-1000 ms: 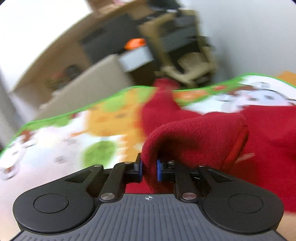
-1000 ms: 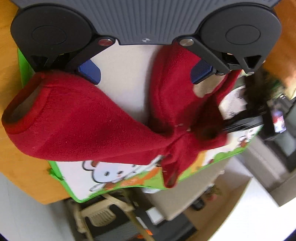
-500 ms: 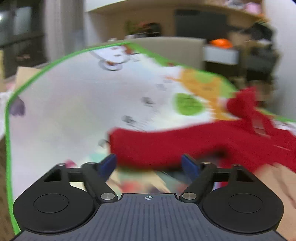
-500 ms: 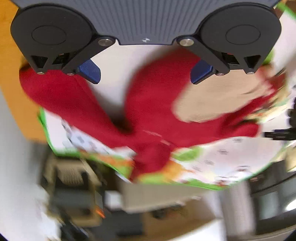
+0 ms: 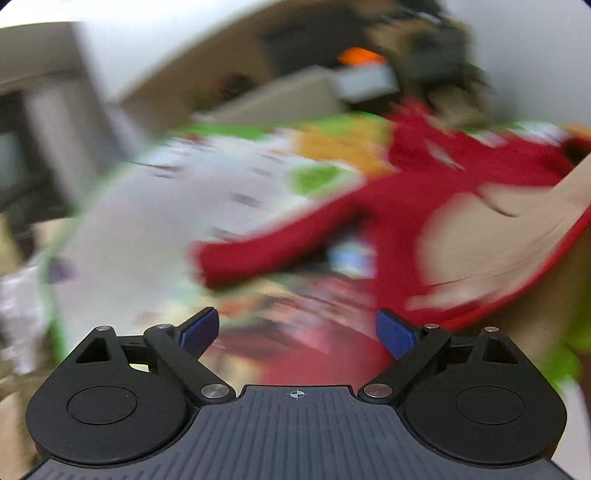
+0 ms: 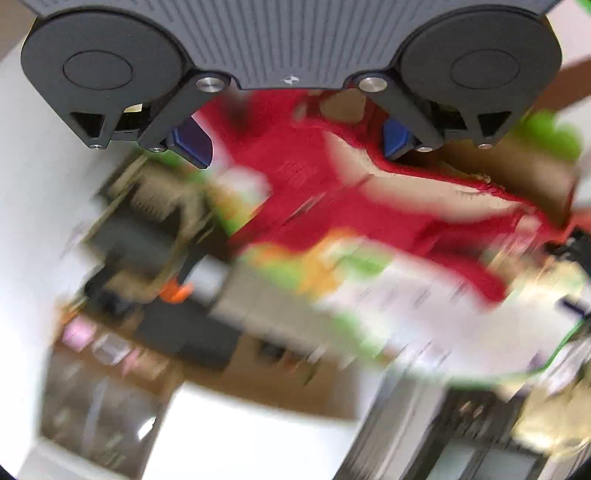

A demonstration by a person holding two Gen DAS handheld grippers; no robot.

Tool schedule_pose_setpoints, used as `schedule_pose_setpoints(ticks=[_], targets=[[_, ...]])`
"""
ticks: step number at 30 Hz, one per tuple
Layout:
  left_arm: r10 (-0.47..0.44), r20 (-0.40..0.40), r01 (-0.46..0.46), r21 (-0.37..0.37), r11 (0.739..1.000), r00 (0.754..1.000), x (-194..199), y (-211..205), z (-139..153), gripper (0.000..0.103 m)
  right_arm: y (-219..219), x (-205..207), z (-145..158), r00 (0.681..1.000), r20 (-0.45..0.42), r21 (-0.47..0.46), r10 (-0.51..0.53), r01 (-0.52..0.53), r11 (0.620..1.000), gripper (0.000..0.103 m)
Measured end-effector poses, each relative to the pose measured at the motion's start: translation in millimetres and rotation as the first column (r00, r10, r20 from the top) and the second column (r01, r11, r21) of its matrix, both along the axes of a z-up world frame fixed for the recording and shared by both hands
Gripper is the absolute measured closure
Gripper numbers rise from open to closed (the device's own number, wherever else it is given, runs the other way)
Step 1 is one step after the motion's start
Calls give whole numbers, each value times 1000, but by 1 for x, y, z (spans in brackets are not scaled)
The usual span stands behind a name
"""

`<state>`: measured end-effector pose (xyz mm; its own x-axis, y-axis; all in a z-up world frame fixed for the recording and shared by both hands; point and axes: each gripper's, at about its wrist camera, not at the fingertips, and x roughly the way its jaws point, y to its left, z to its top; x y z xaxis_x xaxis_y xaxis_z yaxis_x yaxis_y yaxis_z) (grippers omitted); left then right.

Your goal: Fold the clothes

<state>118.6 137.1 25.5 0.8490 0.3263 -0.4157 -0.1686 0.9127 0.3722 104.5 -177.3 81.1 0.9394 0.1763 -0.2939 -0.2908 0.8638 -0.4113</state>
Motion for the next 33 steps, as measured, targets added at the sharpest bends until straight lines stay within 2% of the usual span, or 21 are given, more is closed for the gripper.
schedule_pose_setpoints(ticks=[1, 3, 5, 6, 7, 9, 10, 12, 14, 17, 19, 20, 22, 24, 26, 30, 31, 33], targets=[[29, 41, -28, -29, 999, 999, -1, 10, 8, 7, -9, -3, 14, 998, 56, -1, -27, 27, 1000, 8], [48, 68, -43, -71, 997, 997, -6, 20, 16, 7, -25, -10, 39, 986, 149, 1, -77, 78, 997, 0], [2, 54, 5, -132, 991, 999, -14, 21, 13, 7, -35, -12, 27, 993, 74, -8, -89, 90, 996, 0], [-39, 45, 46, -174, 984, 998, -19, 20, 11, 7, -38, -10, 15, 996, 8, -12, -84, 84, 996, 0], [-113, 34, 117, -228, 966, 993, -25, 17, 9, 7, -40, -8, 0, 995, -55, -17, -86, 85, 996, 0], [-280, 13, 271, -296, 916, 960, -37, 0, 6, 6, -44, -3, -22, 984, -139, -13, -108, 108, 994, 0], [-334, -6, 319, -282, 905, 943, -39, -11, 3, 5, -46, -1, -30, 978, -168, -7, -126, 126, 992, 0], [-386, -60, 370, -181, 911, 921, -42, -41, -9, 5, -49, 4, -47, 961, -226, 4, -159, 164, 986, 0], [-330, -118, 328, -34, 944, 937, -30, -64, -28, 5, -51, 6, -59, 947, -269, 7, -174, 183, 983, 0], [-233, -164, 245, 55, 968, 959, -9, -66, -49, 4, -46, 3, -72, 947, -272, -36, -173, 170, 985, 0], [-142, -137, 158, 111, 981, 980, 7, -52, -48, 4, -43, 0, -69, 957, -221, -80, -186, 172, 982, 1], [-78, -100, 91, 133, 987, 992, 8, -41, -40, 4, -48, 0, -61, 964, -147, -109, -222, 207, 972, 1], [16, -18, -14, 84, 996, 1000, 1, -16, -15, 4, -58, -1, -44, 958, 9, -155, -288, 286, 946, 3], [67, 30, -68, 35, 997, 997, -15, 0, 6, 4, -84, -1, -15, 909, 147, -132, -390, 409, 903, 3], [89, 53, -89, -14, 996, 995, -36, 9, 22, 4, -115, -4, 9, 864, 176, -77, -472, 490, 868, 3], [53, -17, -53, -42, 998, 998, -60, 5, 12, 4, -148, -26, 19, 930, -29, 96, -365, 366, 925, 0], [60, -27, -61, -26, 998, 998, -60, 6, 8, 4, -144, -31, 13, 954, -102, 144, -282, 295, 945, 0], [77, -46, -77, -1, 997, 996, -60, 10, 1, 4, -114, -38, -6, 971, -214, 185, -107, 148, 972, 0]])
